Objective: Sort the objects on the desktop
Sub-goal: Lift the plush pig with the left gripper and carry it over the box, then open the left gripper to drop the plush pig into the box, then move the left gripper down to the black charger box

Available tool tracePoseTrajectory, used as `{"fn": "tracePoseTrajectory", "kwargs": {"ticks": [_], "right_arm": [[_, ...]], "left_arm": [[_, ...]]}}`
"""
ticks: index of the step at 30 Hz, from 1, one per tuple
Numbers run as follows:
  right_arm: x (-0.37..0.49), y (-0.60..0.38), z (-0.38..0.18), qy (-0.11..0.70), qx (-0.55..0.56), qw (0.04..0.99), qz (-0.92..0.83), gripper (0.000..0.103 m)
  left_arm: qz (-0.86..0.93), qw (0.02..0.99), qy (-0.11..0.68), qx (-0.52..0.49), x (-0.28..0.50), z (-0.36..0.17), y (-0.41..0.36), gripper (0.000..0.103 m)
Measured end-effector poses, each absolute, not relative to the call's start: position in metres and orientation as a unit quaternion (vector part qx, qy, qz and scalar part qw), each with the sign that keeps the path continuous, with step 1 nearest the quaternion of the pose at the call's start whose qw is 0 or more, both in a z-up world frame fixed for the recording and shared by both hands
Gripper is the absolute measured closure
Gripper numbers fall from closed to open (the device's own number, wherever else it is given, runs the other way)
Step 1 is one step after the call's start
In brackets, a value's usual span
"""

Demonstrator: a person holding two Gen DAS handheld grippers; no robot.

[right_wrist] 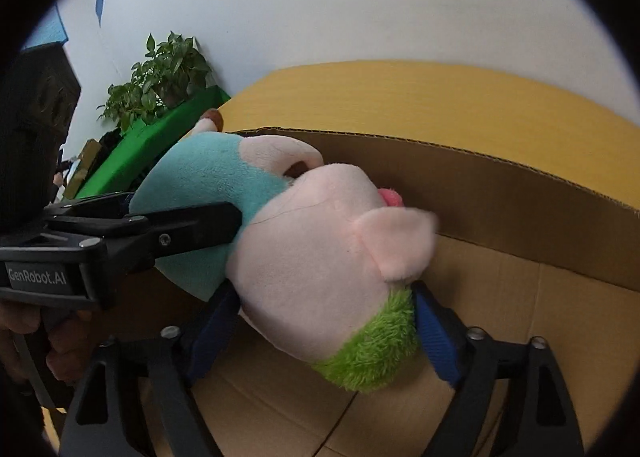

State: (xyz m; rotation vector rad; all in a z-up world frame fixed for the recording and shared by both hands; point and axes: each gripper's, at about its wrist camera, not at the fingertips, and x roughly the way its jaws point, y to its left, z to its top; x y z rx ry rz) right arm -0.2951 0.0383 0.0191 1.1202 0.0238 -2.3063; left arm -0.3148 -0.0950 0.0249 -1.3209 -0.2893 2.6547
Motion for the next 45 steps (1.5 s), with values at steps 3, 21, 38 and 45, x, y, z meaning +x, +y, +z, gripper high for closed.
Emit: {"fn": "tracePoseTrajectory", "kwargs": {"ticks": [3, 21, 38, 45], "right_arm": [[-0.286, 0.039, 0.032, 0.032, 0.405, 0.266, -0.874, 0.006], [-0.033, 0.157, 0.114, -0.04, 0.371, 0.188, -0.909, 0.073], [0.079, 0.206, 0.147, -0.039, 0.295, 0.175, -0.939, 0.006], [0.084, 0.232, 0.113, -0.08, 0.343, 0.179, -0.919, 0.006]], "left_arm": [[0.898, 0.047, -0.072, -0.432, -0.301, 0.044, -0.095, 0.008], [0.961, 0.118, -0.068, -0.241, -0.016, 0.134, -0.049, 0.099], [0.959, 0.126, -0.088, -0.239, 0.068, 0.144, -0.006, 0.0], [0.938, 0.155, -0.087, -0.298, 0.071, 0.113, -0.003, 0.0]]}}
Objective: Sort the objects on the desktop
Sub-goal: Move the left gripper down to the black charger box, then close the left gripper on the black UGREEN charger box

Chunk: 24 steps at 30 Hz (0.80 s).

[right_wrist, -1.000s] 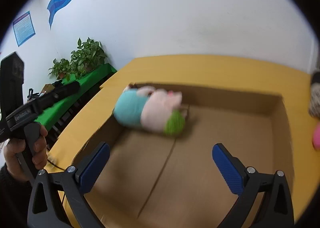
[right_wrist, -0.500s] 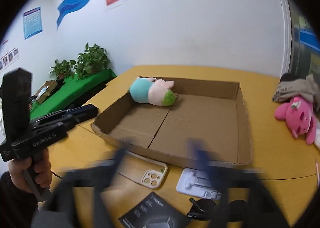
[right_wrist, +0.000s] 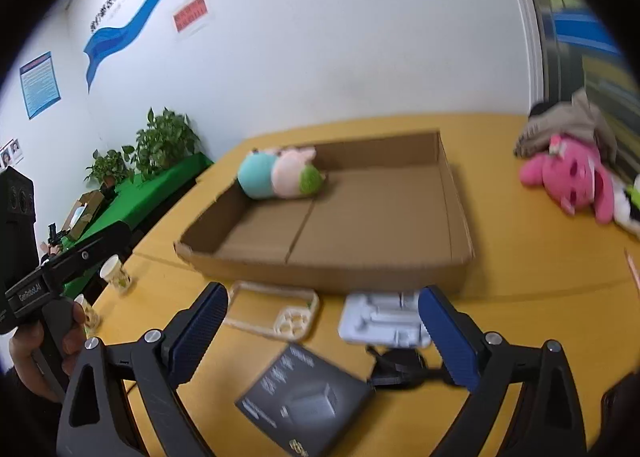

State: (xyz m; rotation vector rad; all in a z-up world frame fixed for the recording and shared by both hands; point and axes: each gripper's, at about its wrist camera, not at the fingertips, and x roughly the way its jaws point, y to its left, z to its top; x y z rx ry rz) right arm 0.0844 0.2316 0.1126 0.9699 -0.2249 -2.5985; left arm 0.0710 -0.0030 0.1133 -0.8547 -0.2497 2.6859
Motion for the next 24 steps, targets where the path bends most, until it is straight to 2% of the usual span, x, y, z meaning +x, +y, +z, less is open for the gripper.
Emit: {"fn": "tracePoseTrajectory", "kwargs": {"ticks": [4, 8, 14, 16, 18, 24], "right_arm": [[0.092, 0.235, 0.059, -0.091, 0.406, 0.213, -0.884, 0.006], [0.111, 0.209, 0.008, -0.05, 0.462, 0.255, -0.848, 0.006], [0.113, 0.185, -0.008, -0.034, 0.477, 0.258, -0.839, 0.006], [0.109, 0.184, -0.011, -0.034, 0.479, 0.247, -0.842, 0.006], [0.107, 0.183, -0.012, -0.025, 0.474, 0.245, -0.846, 0.006], [0.11, 0.177, -0.017, 0.009, 0.455, 0.217, -0.863, 0.007]], "left_arm": [[0.898, 0.184, -0.098, -0.388, 0.058, 0.064, 0.001, 0.0], [0.875, 0.185, -0.114, -0.433, 0.049, 0.031, 0.009, 0.001], [0.833, 0.256, -0.126, -0.473, 0.038, 0.002, 0.039, 0.002], [0.814, 0.286, -0.133, -0.488, 0.035, -0.008, 0.05, 0.012], [0.793, 0.314, -0.142, -0.503, 0.034, -0.019, 0.06, 0.03], [0.786, 0.328, -0.168, -0.496, 0.041, -0.031, 0.059, 0.032]]}}
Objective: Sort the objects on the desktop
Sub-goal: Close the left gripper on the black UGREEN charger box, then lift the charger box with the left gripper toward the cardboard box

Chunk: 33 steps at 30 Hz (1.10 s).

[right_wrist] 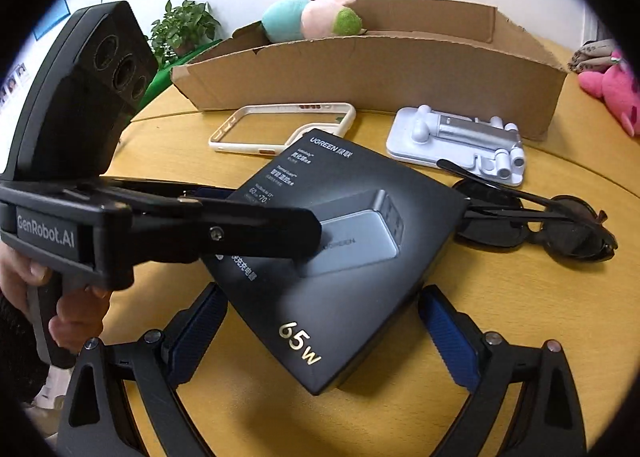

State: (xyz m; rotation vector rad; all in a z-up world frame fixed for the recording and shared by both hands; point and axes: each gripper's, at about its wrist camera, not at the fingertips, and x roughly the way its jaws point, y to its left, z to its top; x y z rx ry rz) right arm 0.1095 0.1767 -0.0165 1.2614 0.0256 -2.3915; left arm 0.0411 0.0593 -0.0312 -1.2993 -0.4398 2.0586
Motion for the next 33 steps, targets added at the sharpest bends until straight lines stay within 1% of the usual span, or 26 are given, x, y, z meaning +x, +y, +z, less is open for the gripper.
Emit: {"fn": "tracePoseTrajectory", "kwargs": {"ticks": [2, 8, 12, 20, 27, 33], "right_arm": [[0.111, 0.174, -0.017, 0.016, 0.453, 0.211, -0.866, 0.007], [0.113, 0.162, -0.018, 0.026, 0.445, 0.198, -0.873, 0.007], [0.117, 0.151, -0.009, 0.029, 0.429, 0.204, -0.879, 0.008], [0.119, 0.138, 0.057, 0.047, 0.359, 0.219, -0.906, 0.008], [0.11, 0.118, 0.12, 0.071, 0.278, 0.232, -0.93, 0.01], [0.104, 0.107, 0.158, 0.077, 0.228, 0.251, -0.938, 0.01]], "left_arm": [[0.789, 0.324, -0.173, -0.493, 0.044, -0.032, 0.058, 0.032], [0.811, 0.303, -0.139, -0.481, 0.056, -0.022, 0.058, 0.032], [0.834, 0.285, -0.123, -0.456, 0.071, 0.001, 0.048, 0.033], [0.868, 0.29, -0.132, -0.382, 0.079, 0.067, 0.023, 0.034], [0.905, 0.262, -0.116, -0.315, 0.076, 0.137, 0.001, 0.034], [0.926, 0.241, -0.107, -0.27, 0.08, 0.173, -0.014, 0.034]]}}
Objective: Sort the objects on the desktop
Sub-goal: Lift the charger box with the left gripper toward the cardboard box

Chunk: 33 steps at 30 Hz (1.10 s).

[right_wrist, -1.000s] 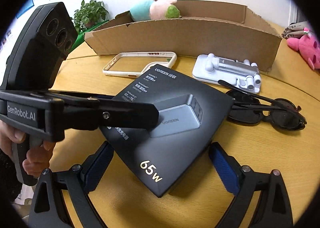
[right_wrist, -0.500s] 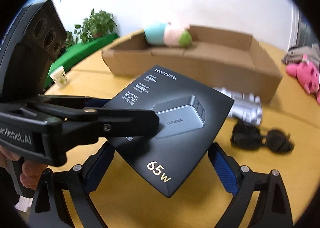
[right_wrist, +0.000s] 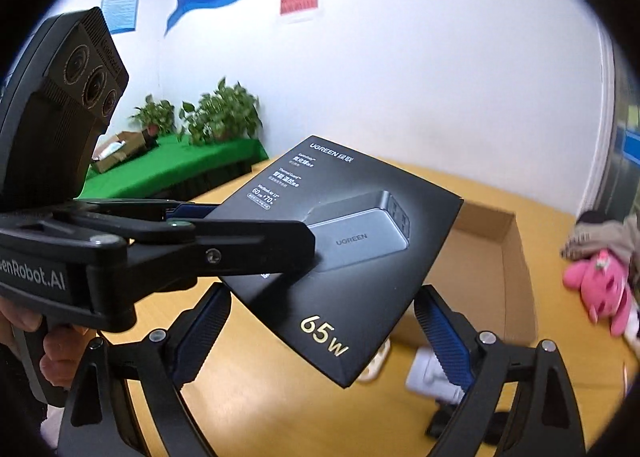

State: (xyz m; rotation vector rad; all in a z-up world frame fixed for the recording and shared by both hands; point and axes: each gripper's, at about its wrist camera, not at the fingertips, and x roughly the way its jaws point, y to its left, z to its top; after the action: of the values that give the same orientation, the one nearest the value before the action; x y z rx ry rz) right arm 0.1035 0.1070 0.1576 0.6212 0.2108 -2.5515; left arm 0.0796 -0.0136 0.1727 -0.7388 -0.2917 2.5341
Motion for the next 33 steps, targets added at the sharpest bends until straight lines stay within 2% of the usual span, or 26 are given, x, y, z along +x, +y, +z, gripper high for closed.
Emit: {"fn": "tracePoseTrajectory", "kwargs": {"ticks": [15, 33], "right_arm": [[0.073, 0.09, 0.2, 0.078, 0.188, 0.269, -0.941, 0.01], [-0.03, 0.061, 0.182, 0.088, 0.225, 0.281, -0.929, 0.01]], "left_arm": [[0.946, 0.216, -0.076, -0.228, 0.052, 0.214, -0.026, 0.034], [0.942, 0.199, -0.095, -0.252, -0.049, 0.188, -0.057, 0.034]]}}
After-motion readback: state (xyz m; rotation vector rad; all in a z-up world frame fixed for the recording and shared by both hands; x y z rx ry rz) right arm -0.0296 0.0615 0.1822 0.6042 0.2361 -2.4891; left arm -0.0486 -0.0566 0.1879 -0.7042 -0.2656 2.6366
